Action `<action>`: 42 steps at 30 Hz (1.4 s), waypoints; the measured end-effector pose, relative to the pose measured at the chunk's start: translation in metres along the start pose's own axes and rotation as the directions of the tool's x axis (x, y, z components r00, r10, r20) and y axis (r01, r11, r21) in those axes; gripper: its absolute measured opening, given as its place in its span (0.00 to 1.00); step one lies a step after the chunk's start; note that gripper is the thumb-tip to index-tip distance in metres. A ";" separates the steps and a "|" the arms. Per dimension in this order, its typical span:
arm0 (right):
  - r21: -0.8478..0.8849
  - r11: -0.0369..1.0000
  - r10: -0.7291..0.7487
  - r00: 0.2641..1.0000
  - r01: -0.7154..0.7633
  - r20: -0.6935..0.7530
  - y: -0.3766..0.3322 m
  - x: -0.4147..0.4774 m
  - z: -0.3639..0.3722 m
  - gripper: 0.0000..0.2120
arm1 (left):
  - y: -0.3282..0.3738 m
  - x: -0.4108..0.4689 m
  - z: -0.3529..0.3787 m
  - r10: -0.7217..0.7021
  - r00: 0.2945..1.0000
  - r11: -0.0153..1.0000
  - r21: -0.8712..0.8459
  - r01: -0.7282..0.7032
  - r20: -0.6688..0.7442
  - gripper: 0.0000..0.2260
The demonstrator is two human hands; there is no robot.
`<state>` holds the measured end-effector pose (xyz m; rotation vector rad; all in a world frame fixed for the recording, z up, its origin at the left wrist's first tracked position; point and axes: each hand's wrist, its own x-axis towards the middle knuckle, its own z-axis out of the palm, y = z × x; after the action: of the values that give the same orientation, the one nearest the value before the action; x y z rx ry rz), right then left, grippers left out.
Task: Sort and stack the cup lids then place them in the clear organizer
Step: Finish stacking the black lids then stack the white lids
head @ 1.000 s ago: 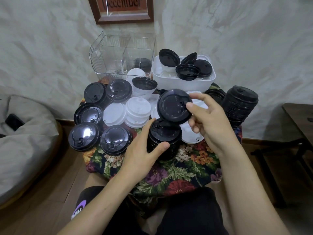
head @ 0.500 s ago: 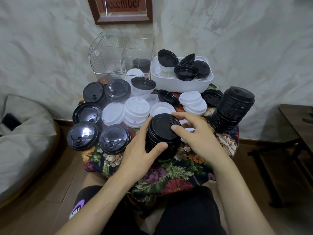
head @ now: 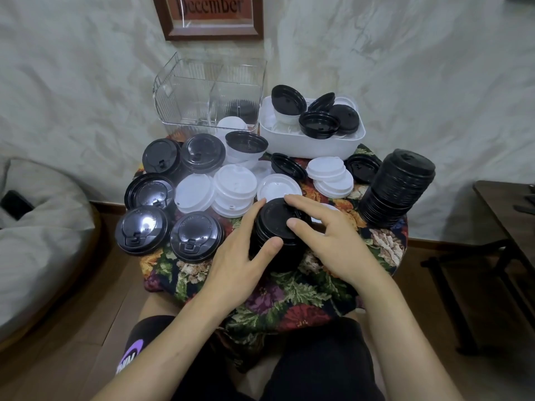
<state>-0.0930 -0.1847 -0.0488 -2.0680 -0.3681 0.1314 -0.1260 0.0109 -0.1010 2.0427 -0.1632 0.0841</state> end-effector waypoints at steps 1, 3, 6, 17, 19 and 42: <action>-0.016 1.000 0.003 1.000 -0.003 0.005 0.001 0.000 0.000 0.21 | 0.000 0.000 0.000 -0.001 1.000 1.000 -0.004 0.001 -0.005 0.30; -0.051 0.999 0.010 1.000 -0.008 0.023 0.002 0.000 -0.001 0.22 | -0.001 0.000 0.000 0.000 1.000 1.000 -0.010 0.000 -0.024 0.31; -0.062 0.998 0.024 0.998 -0.020 0.053 0.004 -0.001 -0.001 0.23 | -0.002 -0.001 0.000 0.009 0.999 1.000 -0.003 -0.009 -0.047 0.32; 0.092 0.996 0.012 1.000 -0.014 0.027 0.006 -0.010 -0.004 0.23 | 0.002 -0.002 0.000 0.054 0.998 0.998 0.015 -0.053 -0.042 0.28; 0.107 0.994 0.022 0.999 -0.019 -0.030 0.008 -0.015 -0.007 0.21 | 0.002 -0.001 0.000 0.052 0.997 0.999 0.012 -0.051 -0.051 0.28; -0.115 0.993 -0.003 0.964 -0.029 -0.264 0.013 -0.011 -0.012 0.18 | 0.003 -0.002 -0.001 0.039 0.998 0.999 0.001 -0.039 -0.048 0.29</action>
<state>-0.0984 -0.2038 -0.0544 -2.1703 -0.2015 -0.1617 -0.1284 0.0103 -0.0980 2.0363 -0.1723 0.1575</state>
